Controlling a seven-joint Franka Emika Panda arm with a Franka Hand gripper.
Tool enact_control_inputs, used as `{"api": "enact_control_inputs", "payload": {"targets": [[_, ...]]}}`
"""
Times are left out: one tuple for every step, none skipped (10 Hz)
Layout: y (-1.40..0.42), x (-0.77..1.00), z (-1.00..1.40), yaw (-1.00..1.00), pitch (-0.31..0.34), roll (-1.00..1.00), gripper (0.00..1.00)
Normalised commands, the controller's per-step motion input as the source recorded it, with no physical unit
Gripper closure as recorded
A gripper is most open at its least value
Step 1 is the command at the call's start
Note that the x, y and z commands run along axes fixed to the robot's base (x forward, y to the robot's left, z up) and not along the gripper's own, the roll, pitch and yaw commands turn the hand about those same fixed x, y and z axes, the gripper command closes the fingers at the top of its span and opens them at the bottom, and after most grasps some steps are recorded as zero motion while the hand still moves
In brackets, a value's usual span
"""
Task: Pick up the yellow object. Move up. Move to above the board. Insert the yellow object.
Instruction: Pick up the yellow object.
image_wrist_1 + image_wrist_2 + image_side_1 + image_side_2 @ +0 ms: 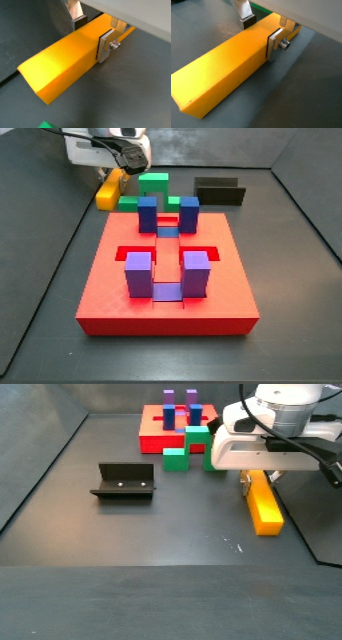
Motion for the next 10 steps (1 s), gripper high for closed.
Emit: {"api": "enact_control_inputs", "payload": {"targets": [[0.0,0.0,0.0,0.0,0.0,0.0,1.0],[0.0,0.0,0.0,0.0,0.0,0.0,1.0],[0.0,0.0,0.0,0.0,0.0,0.0,1.0],[0.0,0.0,0.0,0.0,0.0,0.0,1.0],[0.0,0.0,0.0,0.0,0.0,0.0,1.0],[0.0,0.0,0.0,0.0,0.0,0.0,1.0],[0.0,0.0,0.0,0.0,0.0,0.0,1.0],[0.0,0.0,0.0,0.0,0.0,0.0,1.0],[0.0,0.0,0.0,0.0,0.0,0.0,1.0],[0.0,0.0,0.0,0.0,0.0,0.0,1.0]]}}
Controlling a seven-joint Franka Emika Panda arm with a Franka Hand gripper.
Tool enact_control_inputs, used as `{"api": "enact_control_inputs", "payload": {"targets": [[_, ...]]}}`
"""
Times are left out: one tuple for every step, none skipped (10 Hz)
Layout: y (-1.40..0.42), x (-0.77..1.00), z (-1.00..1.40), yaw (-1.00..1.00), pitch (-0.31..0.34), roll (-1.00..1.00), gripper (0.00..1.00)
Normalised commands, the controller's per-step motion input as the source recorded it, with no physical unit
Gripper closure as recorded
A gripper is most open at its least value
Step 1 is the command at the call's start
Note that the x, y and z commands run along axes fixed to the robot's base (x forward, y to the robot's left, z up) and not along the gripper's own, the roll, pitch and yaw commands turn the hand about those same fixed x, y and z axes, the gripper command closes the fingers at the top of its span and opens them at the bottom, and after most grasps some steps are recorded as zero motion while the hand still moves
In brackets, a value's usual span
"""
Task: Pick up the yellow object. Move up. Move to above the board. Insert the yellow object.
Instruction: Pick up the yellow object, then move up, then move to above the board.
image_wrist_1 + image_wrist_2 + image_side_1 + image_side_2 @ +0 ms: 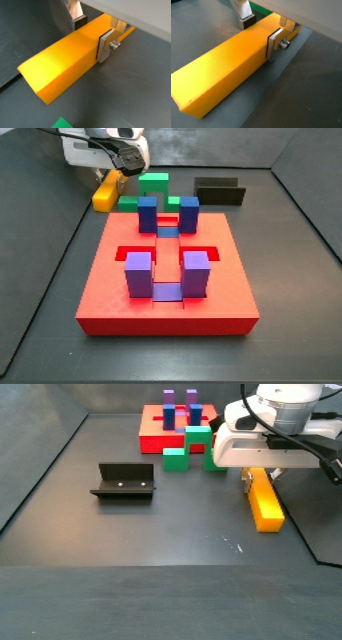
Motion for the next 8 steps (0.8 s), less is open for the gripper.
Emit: {"api": "enact_control_inputs", "payload": {"targets": [[0.0,0.0,0.0,0.0,0.0,0.0,1.0],[0.0,0.0,0.0,0.0,0.0,0.0,1.0],[0.0,0.0,0.83,0.0,0.0,0.0,1.0],[0.03,-0.05,0.83,-0.03,0.012,0.0,1.0],[0.03,-0.11,0.67,-0.04,0.037,0.0,1.0],[0.02,-0.09,0.49,-0.03,0.026,0.01,1.0],[0.0,0.0,1.4,0.0,0.0,0.0,1.0],[0.0,0.01,1.4,0.01,0.013,0.0,1.0]]}}
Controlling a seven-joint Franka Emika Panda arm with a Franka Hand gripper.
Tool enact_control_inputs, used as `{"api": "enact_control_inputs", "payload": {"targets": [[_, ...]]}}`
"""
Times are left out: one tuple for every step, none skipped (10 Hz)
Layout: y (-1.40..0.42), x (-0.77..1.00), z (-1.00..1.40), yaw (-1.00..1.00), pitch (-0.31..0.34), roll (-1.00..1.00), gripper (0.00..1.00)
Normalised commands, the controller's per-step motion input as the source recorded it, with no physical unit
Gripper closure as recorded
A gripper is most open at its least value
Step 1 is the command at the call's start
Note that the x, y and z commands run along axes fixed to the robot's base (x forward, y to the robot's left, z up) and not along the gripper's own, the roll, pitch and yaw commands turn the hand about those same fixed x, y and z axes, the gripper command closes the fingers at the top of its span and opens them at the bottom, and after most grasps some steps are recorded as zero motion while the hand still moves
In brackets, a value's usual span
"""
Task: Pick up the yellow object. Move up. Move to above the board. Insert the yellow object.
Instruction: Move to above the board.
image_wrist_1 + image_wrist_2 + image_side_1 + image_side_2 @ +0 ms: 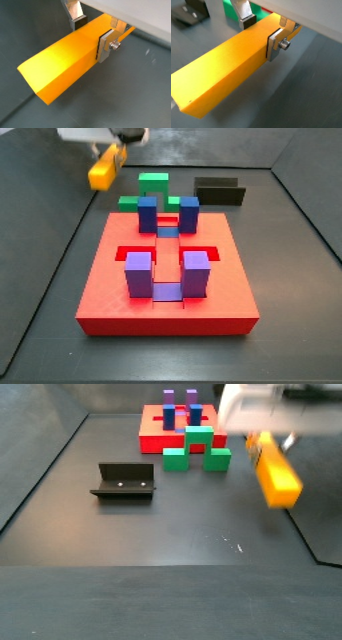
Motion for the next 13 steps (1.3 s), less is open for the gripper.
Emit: {"api": "enact_control_inputs", "payload": {"targets": [[-0.01,-0.02,1.4,0.01,0.063,0.0,1.0],[0.0,-0.02,1.4,0.0,0.04,0.02,1.0],[0.01,0.02,1.4,0.0,0.053,0.02,1.0],[0.02,0.03,1.4,0.0,0.074,0.01,1.0],[0.02,0.02,1.4,0.0,0.102,0.01,1.0],[0.0,0.0,0.77,0.0,0.078,0.01,1.0],[0.01,0.03,0.36,0.0,0.059,0.01,1.0],[0.01,0.05,0.23,0.0,0.056,0.0,1.0],[-1.4,0.8,0.22,0.16,0.101,0.13,1.0],[-1.4,0.8,0.19,0.15,0.135,0.17,1.0],[-1.4,0.82,0.19,0.13,0.16,0.16,1.0],[-1.4,0.87,0.19,0.05,0.161,-0.01,1.0],[-1.4,0.87,0.2,0.03,0.156,-0.03,1.0]]}}
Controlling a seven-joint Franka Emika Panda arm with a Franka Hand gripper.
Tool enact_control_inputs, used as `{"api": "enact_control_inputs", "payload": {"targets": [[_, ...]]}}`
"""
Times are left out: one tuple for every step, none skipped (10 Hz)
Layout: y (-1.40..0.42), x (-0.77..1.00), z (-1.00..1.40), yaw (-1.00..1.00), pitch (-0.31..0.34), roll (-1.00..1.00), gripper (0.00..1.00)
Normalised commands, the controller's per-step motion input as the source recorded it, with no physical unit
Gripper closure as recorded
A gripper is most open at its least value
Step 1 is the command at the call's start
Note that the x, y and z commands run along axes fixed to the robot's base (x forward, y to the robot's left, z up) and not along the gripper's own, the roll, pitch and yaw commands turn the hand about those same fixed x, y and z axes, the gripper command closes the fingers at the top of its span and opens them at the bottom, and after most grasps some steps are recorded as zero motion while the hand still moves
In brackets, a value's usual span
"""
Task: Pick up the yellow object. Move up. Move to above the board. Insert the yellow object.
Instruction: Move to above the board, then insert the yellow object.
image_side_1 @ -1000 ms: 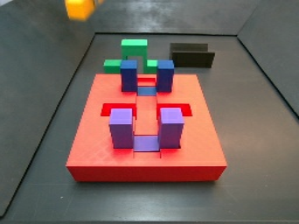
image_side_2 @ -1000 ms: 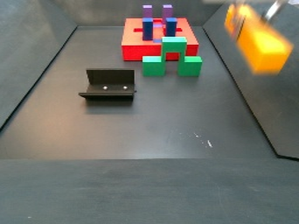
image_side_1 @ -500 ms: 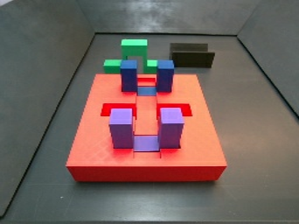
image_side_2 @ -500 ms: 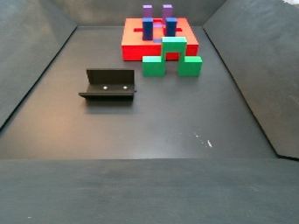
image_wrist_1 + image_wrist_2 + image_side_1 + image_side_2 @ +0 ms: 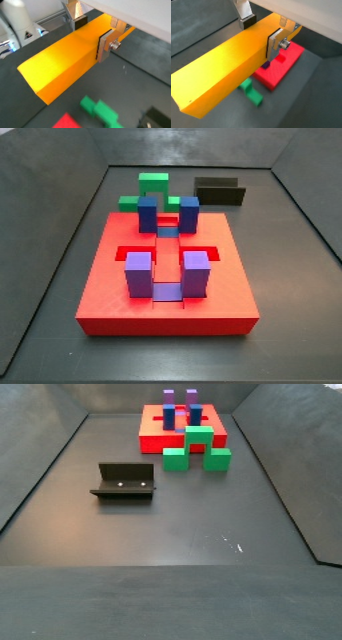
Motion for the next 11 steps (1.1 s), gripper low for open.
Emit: {"api": "enact_control_inputs", "payload": {"targets": [[-1.4,0.85,0.21,0.03,0.152,0.04,1.0],[-1.4,0.88,0.22,0.02,0.159,0.02,1.0],[-1.4,0.93,0.23,0.01,0.177,0.02,1.0],[-0.97,0.68,0.17,0.01,0.184,0.05,1.0],[-0.59,0.45,0.11,0.01,0.181,0.08,1.0],[-0.34,0.28,0.08,0.01,0.14,0.06,1.0],[-0.18,0.13,0.05,0.01,0.072,0.05,1.0],[-0.03,0.0,-0.08,0.0,-0.029,-0.05,1.0],[-0.04,0.0,-0.57,-0.01,-0.096,-0.15,1.0],[-0.2,0.0,-1.0,0.0,-0.116,0.06,1.0],[-0.23,0.0,-1.0,0.01,-0.087,0.07,1.0]]}}
